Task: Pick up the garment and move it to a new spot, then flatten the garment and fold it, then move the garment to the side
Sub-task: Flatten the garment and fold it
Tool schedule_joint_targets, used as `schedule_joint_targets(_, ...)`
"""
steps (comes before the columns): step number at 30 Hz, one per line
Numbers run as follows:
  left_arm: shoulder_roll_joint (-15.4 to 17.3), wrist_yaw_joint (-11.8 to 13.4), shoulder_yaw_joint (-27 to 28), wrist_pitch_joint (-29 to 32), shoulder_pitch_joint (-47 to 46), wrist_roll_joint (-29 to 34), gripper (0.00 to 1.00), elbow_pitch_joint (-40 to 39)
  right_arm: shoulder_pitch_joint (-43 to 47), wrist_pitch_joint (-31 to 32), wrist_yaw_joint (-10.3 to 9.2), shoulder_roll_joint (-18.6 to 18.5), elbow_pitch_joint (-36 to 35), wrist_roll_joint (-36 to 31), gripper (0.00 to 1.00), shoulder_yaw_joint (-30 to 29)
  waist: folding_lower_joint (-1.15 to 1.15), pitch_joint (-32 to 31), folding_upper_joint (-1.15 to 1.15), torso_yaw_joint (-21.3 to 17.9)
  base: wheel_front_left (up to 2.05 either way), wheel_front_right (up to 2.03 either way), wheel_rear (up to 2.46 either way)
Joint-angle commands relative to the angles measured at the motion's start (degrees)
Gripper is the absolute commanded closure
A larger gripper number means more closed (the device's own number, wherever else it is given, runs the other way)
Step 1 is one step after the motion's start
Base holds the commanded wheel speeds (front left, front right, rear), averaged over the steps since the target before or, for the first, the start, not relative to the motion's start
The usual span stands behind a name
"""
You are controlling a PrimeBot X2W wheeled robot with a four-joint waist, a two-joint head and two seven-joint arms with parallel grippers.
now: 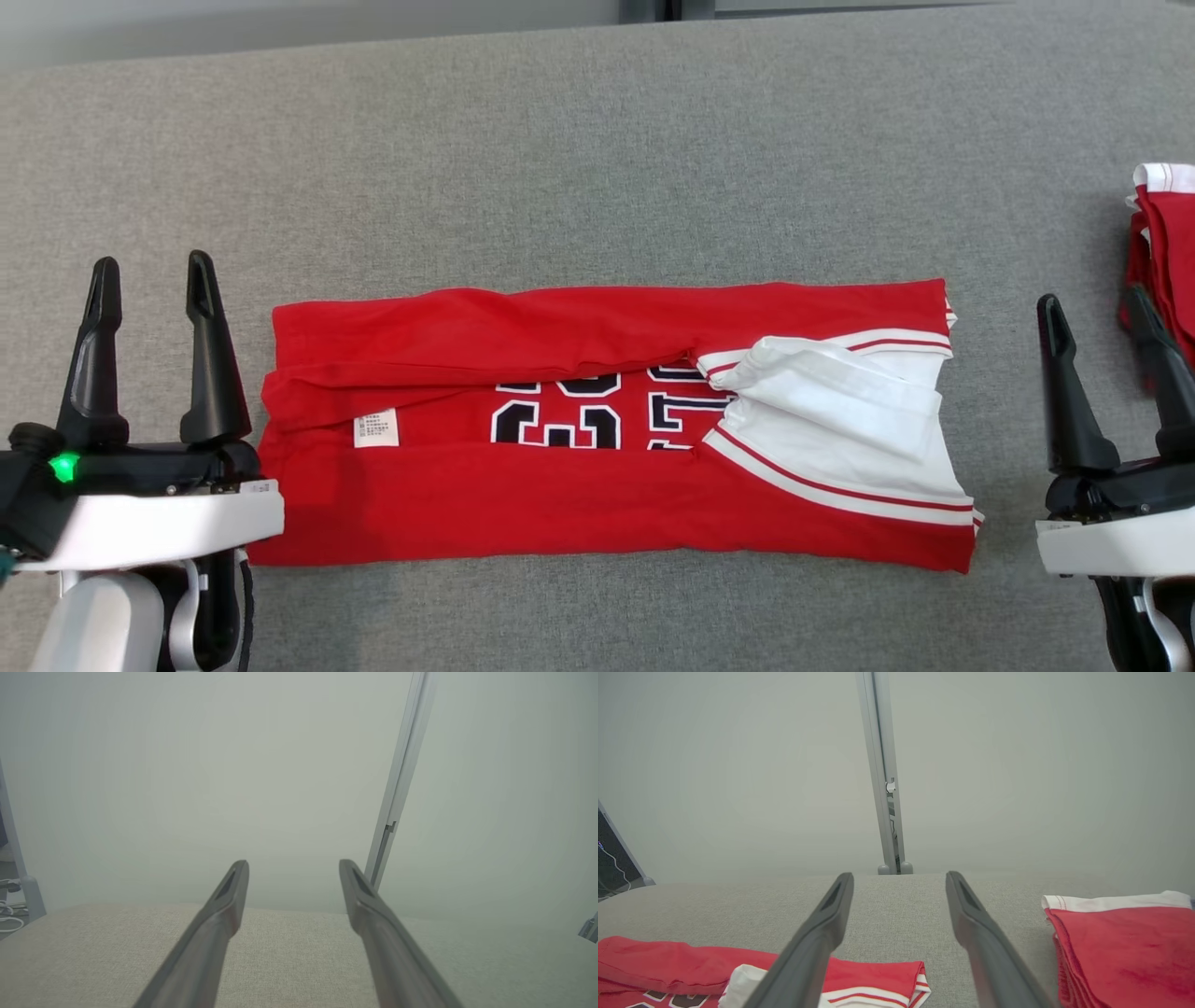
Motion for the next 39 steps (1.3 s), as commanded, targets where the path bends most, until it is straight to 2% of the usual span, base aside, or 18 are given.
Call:
schedule_joint_targets(1,0.18,-0.14,0.28,-0.22,0.55,0.67,0.0,-0.22,-0.38,-0.03,0.04,0.23,0.31,-0.71,0.0,-0.42,0.0,-0.44,0.0,0.1,0.0,0.0,0.0)
schedule_joint_targets(8,0.94,-1.06,-0.77,-0.24,4.6,5.01,0.0,2.36,0.82,0.71,0.04,1.79,2.31,-2.15,0.0,-2.02,0.0,-2.63,0.0,0.19,0.0,0.0,0.0)
schedule_joint_targets(15,1.11,-1.78,-2.68,0.54,6.69,5.44,0.0,4.7,1.38,1.07,0.04,1.92,3.94,-1.85,0.0,-1.89,0.0,-3.74,0.0,0.57,0.0,0.0,0.0)
schedule_joint_targets(27,1.19,-1.58,-3.63,0.83,5.5,5.18,0.0,4.58,-0.11,1.44,0.04,0.98,5.8,-0.74,0.0,-2.0,0.0,-3.23,0.0,1.26,0.0,0.0,0.0)
schedule_joint_targets(32,1.21,-1.58,-4.15,1.04,4.61,5.37,0.0,4.43,-1.4,1.81,0.04,0.21,9.87,0.27,0.0,-2.52,0.0,-2.17,0.0,2.1,0.0,0.0,0.0)
schedule_joint_targets(39,0.47,-1.88,-5.22,0.91,2.94,5.46,0.0,5.24,-3.0,1.42,0.04,-0.2,18.7,2.85,0.0,2.03,0.0,-1.01,0.0,3.36,0.0,0.0,0.0)
